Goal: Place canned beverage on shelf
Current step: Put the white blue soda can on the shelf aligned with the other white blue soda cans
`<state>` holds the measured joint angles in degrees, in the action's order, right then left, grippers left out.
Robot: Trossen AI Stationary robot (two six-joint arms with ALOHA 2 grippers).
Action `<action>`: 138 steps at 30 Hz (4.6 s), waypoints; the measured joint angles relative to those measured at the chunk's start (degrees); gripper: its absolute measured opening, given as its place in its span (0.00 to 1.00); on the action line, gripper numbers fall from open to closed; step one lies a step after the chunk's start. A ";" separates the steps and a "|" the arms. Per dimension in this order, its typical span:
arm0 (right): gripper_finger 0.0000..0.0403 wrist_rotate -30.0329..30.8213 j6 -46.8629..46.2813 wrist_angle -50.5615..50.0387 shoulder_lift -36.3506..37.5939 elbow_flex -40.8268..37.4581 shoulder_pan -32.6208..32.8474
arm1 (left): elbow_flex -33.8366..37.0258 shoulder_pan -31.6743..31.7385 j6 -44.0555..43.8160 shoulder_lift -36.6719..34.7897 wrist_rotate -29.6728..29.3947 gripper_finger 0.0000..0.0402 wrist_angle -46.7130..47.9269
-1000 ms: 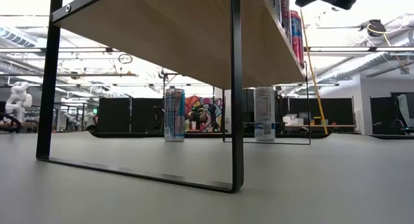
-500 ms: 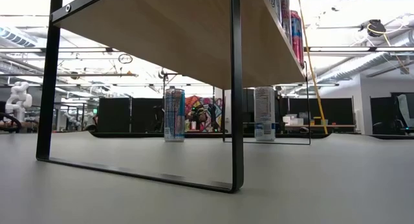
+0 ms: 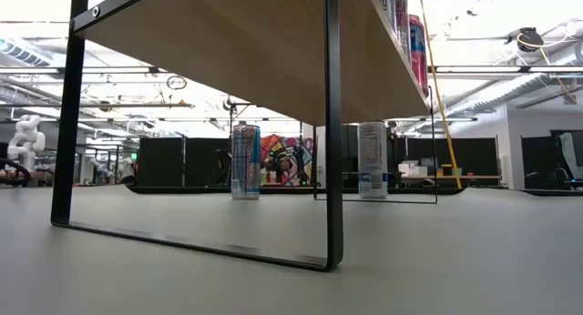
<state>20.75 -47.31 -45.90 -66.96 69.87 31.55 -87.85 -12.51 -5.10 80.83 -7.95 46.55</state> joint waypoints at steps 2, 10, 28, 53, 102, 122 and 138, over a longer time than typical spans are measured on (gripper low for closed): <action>0.00 -0.02 1.36 -0.49 0.04 0.00 0.00 | 0.00 0.00 -0.48 1.00 -0.92 0.85 0.86; 0.00 -0.04 4.09 -0.74 0.04 0.00 0.00 | 0.02 -0.02 -0.53 5.91 -1.72 0.77 0.72; 0.00 -0.08 4.09 -0.73 0.02 0.00 0.04 | 0.07 -1.28 -5.10 8.16 -0.47 0.60 0.46; 0.00 0.00 -0.66 -0.89 0.02 -0.01 0.04 | 0.07 -4.42 -4.99 8.14 1.80 0.60 0.22; 0.00 17.68 -2.44 -20.50 0.13 32.77 -23.29 | 0.11 1.24 -6.47 -3.55 -3.61 0.60 3.47; 0.00 -38.04 43.24 -9.56 -3.51 17.68 -72.31 | 0.11 8.69 -9.69 -3.33 -3.13 0.60 3.56; 0.29 -46.44 59.80 -3.53 -21.09 13.92 -82.93 | 0.11 8.76 -18.62 -3.31 -5.95 0.60 3.84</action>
<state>-25.69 12.49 -49.43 -88.05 83.79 -51.37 -87.74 -3.75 -23.73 77.52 -13.90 50.39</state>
